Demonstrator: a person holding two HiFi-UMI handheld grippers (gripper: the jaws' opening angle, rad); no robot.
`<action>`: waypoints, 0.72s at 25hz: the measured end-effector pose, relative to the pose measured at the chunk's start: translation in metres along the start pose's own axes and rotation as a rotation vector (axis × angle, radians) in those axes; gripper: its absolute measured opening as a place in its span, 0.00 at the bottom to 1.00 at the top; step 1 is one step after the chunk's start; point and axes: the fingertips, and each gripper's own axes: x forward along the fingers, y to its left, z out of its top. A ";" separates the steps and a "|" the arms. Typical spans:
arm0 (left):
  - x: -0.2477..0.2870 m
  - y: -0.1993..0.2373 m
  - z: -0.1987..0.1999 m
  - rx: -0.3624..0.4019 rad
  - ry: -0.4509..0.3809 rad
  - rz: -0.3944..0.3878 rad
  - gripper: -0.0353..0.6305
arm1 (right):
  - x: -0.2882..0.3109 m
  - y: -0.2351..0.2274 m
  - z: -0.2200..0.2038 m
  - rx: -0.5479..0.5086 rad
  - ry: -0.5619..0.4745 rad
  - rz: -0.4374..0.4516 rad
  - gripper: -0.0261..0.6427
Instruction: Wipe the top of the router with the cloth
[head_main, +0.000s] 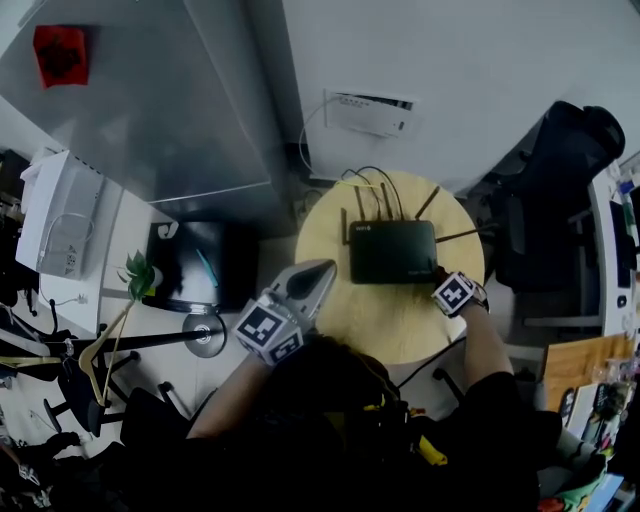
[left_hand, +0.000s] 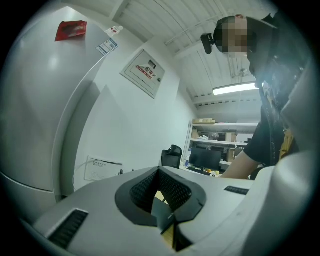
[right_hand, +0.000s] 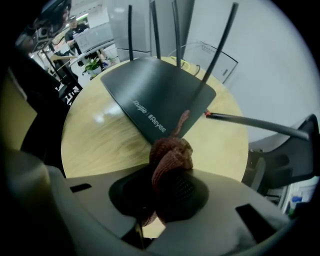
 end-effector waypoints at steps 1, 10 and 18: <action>0.000 -0.001 0.000 -0.001 0.000 -0.006 0.04 | 0.000 0.000 0.004 0.018 -0.024 -0.007 0.14; -0.003 0.001 0.002 -0.016 -0.017 -0.016 0.04 | 0.000 0.015 -0.011 0.196 0.084 -0.008 0.14; -0.004 0.000 0.005 -0.025 -0.033 -0.041 0.04 | -0.001 0.020 0.001 0.386 0.033 0.019 0.14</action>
